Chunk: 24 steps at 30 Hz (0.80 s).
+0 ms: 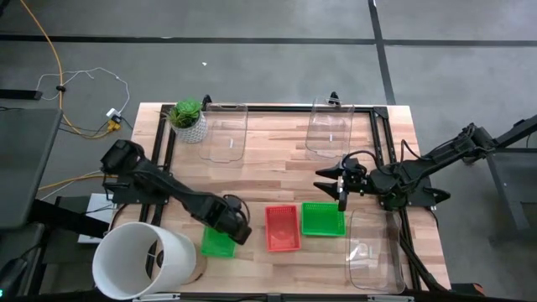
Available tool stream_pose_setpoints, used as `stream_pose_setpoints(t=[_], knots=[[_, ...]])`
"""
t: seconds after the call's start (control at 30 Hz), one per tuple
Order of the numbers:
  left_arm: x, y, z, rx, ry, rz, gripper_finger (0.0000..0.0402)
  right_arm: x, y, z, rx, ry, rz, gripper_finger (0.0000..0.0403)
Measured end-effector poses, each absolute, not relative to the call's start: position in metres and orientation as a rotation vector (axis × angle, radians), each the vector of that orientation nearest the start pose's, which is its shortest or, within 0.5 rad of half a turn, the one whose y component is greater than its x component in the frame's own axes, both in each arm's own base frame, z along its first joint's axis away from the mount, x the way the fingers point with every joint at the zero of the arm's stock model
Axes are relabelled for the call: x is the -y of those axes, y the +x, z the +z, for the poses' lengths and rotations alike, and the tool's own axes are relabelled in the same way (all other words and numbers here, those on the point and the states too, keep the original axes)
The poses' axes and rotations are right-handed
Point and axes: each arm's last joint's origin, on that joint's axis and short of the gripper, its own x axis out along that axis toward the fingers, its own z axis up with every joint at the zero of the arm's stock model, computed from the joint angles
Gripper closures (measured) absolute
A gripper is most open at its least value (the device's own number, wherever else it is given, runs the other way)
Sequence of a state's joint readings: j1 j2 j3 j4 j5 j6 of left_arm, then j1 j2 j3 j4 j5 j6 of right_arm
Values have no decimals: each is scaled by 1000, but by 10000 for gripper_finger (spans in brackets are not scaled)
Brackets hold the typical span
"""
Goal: Stack baskets by color
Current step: Stack the left green bin on the stacked right green bins
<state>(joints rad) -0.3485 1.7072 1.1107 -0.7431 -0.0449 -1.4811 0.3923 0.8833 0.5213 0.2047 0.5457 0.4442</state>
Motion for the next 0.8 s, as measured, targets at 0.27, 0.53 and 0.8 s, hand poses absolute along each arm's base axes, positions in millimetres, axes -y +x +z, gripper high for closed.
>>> stream_pose_setpoints(t=[0.27,0.53,0.8], knots=[[111,299,174,-1180,-998,761,189,-60,185,261,-118,357,-184,206],[109,302,171,-1155,-982,775,205,-60,185,261,-122,354,-186,206],[105,306,165,-1218,-877,695,365,-60,185,261,-113,359,-184,206]])
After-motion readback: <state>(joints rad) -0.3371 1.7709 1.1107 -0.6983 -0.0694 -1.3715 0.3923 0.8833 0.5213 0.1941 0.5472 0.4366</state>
